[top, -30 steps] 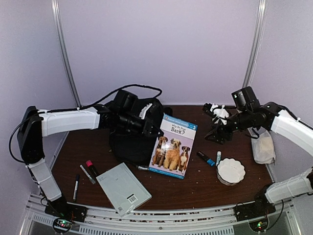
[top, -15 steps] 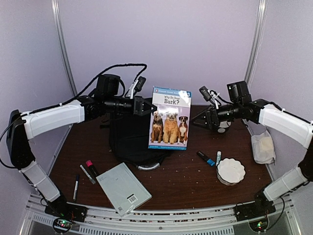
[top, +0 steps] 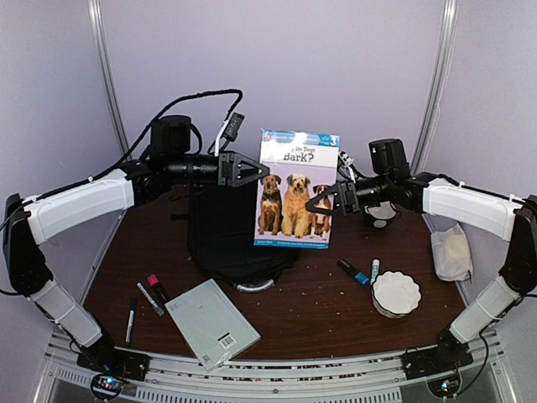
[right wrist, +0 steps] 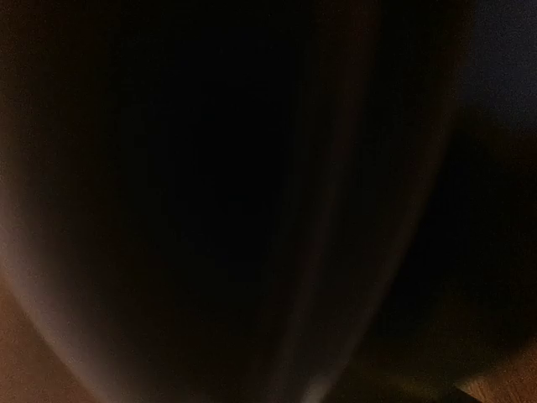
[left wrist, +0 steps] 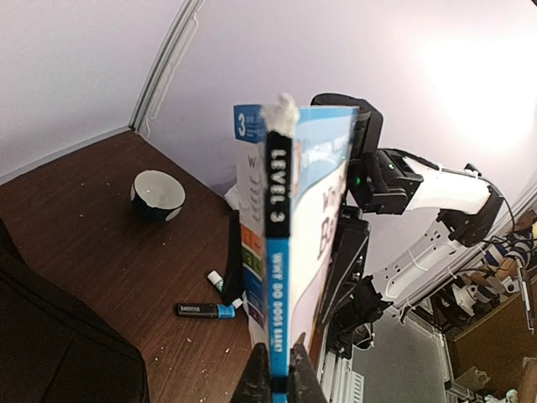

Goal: Pack the student bag
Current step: Pass from the left arm to the right, then pick up the largest pocket of the bag from the student bag.

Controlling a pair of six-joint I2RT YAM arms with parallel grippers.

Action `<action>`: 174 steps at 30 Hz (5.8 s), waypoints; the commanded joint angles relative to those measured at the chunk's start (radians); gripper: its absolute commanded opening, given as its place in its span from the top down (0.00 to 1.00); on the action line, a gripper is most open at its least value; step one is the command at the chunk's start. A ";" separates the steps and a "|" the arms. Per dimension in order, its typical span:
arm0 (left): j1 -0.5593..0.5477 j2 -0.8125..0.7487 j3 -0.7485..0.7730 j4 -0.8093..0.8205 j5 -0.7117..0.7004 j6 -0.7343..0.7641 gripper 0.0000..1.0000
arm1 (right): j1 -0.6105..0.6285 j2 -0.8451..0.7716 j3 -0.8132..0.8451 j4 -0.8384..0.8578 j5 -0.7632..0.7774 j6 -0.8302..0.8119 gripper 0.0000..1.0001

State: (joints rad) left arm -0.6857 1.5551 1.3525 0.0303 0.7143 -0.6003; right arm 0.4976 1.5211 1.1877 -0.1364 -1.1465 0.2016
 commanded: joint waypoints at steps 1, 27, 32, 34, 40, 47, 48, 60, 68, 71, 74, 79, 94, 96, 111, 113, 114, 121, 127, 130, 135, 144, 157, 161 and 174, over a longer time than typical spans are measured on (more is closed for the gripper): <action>0.023 -0.044 -0.003 0.080 -0.030 0.011 1.00 | 0.040 -0.022 -0.042 0.127 -0.128 0.084 0.26; 0.070 -0.098 -0.127 0.136 -0.104 -0.032 0.98 | 0.084 -0.008 -0.054 0.211 -0.040 0.248 0.84; 0.068 -0.080 -0.202 0.286 -0.060 -0.114 0.51 | 0.080 -0.020 -0.040 0.217 -0.039 0.244 0.96; 0.069 -0.060 -0.246 0.394 -0.035 -0.179 0.46 | 0.078 -0.029 -0.038 0.218 -0.035 0.243 0.99; 0.046 0.023 -0.278 0.584 0.038 -0.317 0.45 | 0.072 -0.031 -0.024 0.191 -0.028 0.220 1.00; 0.018 0.076 -0.259 0.638 0.069 -0.359 0.65 | 0.066 -0.014 -0.004 0.195 -0.027 0.240 1.00; 0.017 0.083 -0.262 0.670 0.082 -0.381 0.73 | 0.063 -0.010 0.001 0.192 -0.023 0.239 1.00; 0.018 0.074 -0.260 0.781 0.062 -0.467 1.00 | 0.036 0.005 -0.037 0.179 0.022 0.224 0.45; 0.018 0.102 -0.230 0.847 0.087 -0.545 1.00 | 0.042 0.043 -0.051 0.205 -0.020 0.242 0.32; 0.018 0.113 -0.227 0.876 0.088 -0.569 1.00 | 0.047 0.056 -0.066 0.280 -0.061 0.303 0.28; 0.019 0.116 -0.224 0.865 0.084 -0.567 1.00 | 0.058 0.057 -0.102 0.486 -0.133 0.466 0.30; 0.034 0.097 -0.233 0.788 0.061 -0.513 1.00 | 0.065 0.038 -0.153 0.788 -0.170 0.714 0.52; 0.048 0.027 -0.261 0.563 -0.024 -0.355 1.00 | 0.060 -0.010 -0.065 0.175 0.007 0.279 1.00; 0.047 0.018 -0.259 0.502 -0.039 -0.314 0.95 | 0.057 -0.002 -0.043 0.110 0.046 0.228 1.00; -0.011 -0.058 -0.190 -0.438 -0.522 0.355 0.49 | 0.005 -0.133 0.080 -0.411 0.770 -0.359 1.00; -0.073 -0.044 -0.171 -0.500 -0.619 0.442 0.50 | -0.017 -0.163 0.076 -0.429 0.803 -0.380 1.00; -0.107 -0.035 -0.162 -0.521 -0.665 0.488 0.51 | -0.035 -0.180 0.073 -0.437 0.813 -0.389 1.00; -0.278 0.086 -0.094 -0.598 -0.832 0.680 0.50 | -0.090 -0.243 0.096 -0.568 0.863 -0.441 1.00; -0.336 0.228 -0.012 -0.654 -0.919 0.740 0.47 | -0.099 -0.304 0.034 -0.569 0.874 -0.433 1.00; -0.347 0.292 0.030 -0.689 -0.992 0.737 0.46 | -0.104 -0.314 0.020 -0.560 0.873 -0.431 1.00; -0.347 0.363 0.059 -0.722 -1.040 0.747 0.47 | -0.111 -0.310 0.012 -0.549 0.843 -0.424 1.00; -0.347 0.427 0.092 -0.731 -1.151 0.750 0.53 | -0.114 -0.315 -0.002 -0.544 0.822 -0.418 1.00; -0.344 0.362 0.157 -0.741 -1.227 0.723 1.00 | -0.124 -0.313 0.057 -0.589 0.782 -0.394 1.00; -0.335 0.299 0.182 -0.721 -1.259 0.718 1.00 | -0.144 -0.300 0.147 -0.654 0.709 -0.362 1.00; -0.229 0.194 0.278 -0.620 -1.222 0.703 1.00 | -0.156 -0.318 0.099 -0.673 0.367 -0.243 1.00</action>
State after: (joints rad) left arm -0.9512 1.7847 1.5856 -0.6949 -0.5228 0.1230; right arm 0.3470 1.2194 1.3354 -0.8257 -0.5919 -0.0959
